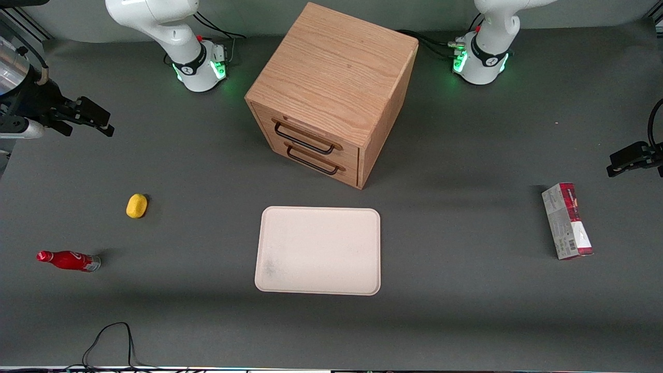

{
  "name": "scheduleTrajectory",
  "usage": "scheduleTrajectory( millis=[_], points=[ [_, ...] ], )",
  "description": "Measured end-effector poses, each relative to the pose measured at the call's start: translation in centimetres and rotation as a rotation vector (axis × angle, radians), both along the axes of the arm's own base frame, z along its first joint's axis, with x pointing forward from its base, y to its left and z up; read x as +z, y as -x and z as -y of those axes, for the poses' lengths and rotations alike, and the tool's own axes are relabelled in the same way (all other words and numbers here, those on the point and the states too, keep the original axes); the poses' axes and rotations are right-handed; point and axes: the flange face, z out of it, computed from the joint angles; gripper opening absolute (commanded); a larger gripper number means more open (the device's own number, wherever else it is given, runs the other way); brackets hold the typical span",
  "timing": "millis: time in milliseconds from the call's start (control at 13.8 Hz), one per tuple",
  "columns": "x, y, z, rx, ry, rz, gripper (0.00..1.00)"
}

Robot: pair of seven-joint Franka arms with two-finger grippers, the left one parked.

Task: Place coke bottle on tray
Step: 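Move the right gripper toward the red Coca-Cola bottle lying on the table, then lower the open right gripper around the bottle's middle and close it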

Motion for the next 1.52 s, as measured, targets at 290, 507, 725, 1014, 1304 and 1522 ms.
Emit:
scheduleTrajectory(
  millis=[290,507,725,1014,1304,1522],
  points=[
    [-0.6,-0.6,0.8,0.003,0.009,-0.005,1.00],
    [-2.6,-3.3,7.6,0.087,0.016,-0.016,1.00],
    [-7.4,-7.3,15.5,0.143,0.063,-0.032,1.00],
    [-17.5,-12.8,22.2,0.278,0.063,-0.010,1.00],
    [-22.3,-16.0,25.8,0.366,0.072,0.018,1.00],
    [-25.3,-16.9,27.8,0.390,0.099,0.034,1.00]
  ],
)
